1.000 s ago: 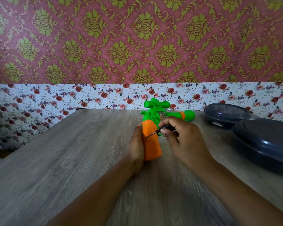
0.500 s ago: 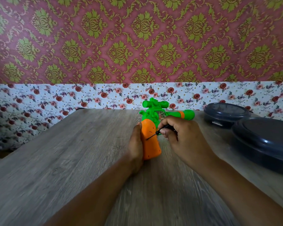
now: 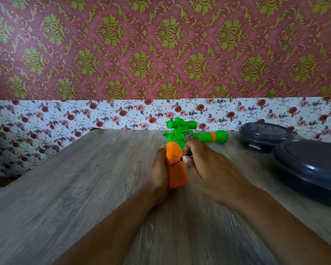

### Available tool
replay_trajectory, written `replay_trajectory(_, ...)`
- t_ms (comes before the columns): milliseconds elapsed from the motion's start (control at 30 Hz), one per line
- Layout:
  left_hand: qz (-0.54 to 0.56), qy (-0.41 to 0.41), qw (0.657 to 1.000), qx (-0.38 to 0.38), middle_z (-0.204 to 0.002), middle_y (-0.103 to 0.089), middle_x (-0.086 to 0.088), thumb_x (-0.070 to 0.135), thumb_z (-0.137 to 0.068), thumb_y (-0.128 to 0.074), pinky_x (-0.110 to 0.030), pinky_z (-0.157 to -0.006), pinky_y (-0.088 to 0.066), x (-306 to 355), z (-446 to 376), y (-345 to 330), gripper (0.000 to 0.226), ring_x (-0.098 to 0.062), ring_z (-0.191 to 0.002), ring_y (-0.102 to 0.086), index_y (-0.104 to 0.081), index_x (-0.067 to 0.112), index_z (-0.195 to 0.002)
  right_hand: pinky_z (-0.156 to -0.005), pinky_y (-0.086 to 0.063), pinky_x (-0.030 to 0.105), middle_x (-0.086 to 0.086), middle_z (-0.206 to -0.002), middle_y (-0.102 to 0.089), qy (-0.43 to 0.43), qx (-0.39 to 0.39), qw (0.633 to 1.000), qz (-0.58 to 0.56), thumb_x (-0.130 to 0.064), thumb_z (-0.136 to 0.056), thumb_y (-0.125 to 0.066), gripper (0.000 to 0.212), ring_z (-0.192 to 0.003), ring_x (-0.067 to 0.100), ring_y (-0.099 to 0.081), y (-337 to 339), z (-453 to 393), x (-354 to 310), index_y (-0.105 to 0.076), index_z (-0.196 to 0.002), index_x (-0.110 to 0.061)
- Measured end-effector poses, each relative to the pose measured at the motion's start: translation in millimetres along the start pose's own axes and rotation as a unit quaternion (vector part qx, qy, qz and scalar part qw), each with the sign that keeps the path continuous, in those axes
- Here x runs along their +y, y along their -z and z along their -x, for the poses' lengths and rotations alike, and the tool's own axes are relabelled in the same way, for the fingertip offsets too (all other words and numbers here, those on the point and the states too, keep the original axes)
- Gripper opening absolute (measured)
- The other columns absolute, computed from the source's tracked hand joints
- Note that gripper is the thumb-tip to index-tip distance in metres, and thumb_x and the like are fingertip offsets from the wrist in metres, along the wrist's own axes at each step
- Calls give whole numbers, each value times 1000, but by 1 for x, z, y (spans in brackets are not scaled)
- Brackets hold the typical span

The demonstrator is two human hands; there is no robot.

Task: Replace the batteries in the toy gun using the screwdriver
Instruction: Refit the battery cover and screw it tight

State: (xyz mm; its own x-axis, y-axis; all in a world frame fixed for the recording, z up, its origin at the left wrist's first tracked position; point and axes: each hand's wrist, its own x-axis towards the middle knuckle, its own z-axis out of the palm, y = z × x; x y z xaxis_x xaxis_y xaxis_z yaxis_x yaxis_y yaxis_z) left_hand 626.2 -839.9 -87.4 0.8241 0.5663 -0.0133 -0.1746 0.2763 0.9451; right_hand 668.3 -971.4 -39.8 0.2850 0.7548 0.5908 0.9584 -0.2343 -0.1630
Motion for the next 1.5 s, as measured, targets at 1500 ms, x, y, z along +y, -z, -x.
replay_trajectory(1500, -28, -1, 999, -29, -97, -72, -11, 47, -99, -19, -32, -77, -53, 1, 1, 2, 57, -21, -85, -69, -62, 12, -113, -61, -38, 33, -5, -83, -51, -12, -43, 999, 19, -32, -98, -32, 13, -70, 22, -53, 0, -2, -7, -31, -110, -24)
